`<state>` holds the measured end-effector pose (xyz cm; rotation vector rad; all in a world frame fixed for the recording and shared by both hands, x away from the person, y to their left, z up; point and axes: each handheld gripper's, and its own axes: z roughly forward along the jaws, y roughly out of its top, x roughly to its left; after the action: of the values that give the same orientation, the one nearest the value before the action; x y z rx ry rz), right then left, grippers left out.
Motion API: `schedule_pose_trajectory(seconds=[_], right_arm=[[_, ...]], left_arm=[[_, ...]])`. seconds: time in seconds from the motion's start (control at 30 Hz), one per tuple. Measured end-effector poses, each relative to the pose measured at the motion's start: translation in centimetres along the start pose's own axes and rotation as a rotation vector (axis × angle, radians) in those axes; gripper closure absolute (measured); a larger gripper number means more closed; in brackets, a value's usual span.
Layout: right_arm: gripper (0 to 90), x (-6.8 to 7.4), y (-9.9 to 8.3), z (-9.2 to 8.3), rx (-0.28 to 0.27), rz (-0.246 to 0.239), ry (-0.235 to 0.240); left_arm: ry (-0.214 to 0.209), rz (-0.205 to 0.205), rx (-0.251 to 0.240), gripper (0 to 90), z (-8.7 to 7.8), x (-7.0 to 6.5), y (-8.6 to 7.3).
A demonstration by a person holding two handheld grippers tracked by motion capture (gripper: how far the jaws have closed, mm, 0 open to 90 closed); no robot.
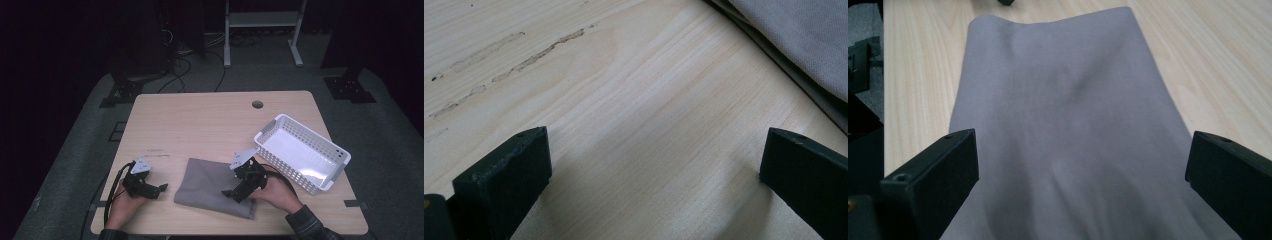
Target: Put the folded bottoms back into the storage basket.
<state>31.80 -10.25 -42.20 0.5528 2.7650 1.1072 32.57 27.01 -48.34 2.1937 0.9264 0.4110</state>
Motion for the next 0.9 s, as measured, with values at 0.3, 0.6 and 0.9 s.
schedule_pose_trajectory(seconds=[0.3,0.6,0.9], right_arm=[[0.3,1.5,-0.1,1.7,0.033,-0.029,0.036],[0.0,2.7,-0.6,4.2,0.088,-0.047,0.043],[0.0,3.6,-0.9,5.6,0.155,-0.088,-0.024]], left_arm=[[0.000,0.000,0.000,0.0,0.0,0.0,0.0],[0.000,0.000,0.000,0.0,0.0,0.0,0.0],[0.000,-0.002,0.000,0.0,0.0,0.0,0.0]])
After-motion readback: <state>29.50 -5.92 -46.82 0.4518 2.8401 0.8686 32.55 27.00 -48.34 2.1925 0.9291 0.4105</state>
